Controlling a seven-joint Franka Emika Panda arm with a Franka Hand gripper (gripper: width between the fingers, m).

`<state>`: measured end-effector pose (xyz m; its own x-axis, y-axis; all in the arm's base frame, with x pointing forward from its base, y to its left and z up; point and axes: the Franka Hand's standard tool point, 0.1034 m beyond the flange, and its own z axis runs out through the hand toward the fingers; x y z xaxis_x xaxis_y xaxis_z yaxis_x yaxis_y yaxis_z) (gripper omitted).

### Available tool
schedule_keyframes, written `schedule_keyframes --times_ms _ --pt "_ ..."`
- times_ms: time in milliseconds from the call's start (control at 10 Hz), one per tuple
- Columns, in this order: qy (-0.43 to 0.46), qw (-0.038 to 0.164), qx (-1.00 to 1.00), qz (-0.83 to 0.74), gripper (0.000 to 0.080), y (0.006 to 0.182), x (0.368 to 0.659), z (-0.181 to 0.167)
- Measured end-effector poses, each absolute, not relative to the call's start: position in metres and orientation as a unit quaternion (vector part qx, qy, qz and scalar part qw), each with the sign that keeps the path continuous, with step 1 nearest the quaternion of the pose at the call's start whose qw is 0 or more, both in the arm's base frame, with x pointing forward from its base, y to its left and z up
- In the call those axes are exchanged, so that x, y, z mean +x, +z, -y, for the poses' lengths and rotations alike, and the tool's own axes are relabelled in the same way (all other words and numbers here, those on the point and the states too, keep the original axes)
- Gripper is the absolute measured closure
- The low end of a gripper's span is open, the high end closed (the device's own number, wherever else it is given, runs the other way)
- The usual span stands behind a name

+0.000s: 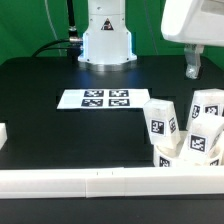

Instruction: Assemble stool

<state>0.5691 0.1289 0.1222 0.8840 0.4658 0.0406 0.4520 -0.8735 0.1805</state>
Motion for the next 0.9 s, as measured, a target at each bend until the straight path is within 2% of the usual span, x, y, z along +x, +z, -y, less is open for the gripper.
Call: schedule_keyframes --times_ms 300,600,900 --pt "0.035 0.085 0.965 -0.245 0.0151 0.1213 0.5674 -0.1270" --pt "0.024 0.096 0.896 -0.434 0.0151 0.1193 0.5695 -0.1259" --pt "0.012 0.098 0.841 -0.532 0.0151 0.1174 0.5688 -0.1288"
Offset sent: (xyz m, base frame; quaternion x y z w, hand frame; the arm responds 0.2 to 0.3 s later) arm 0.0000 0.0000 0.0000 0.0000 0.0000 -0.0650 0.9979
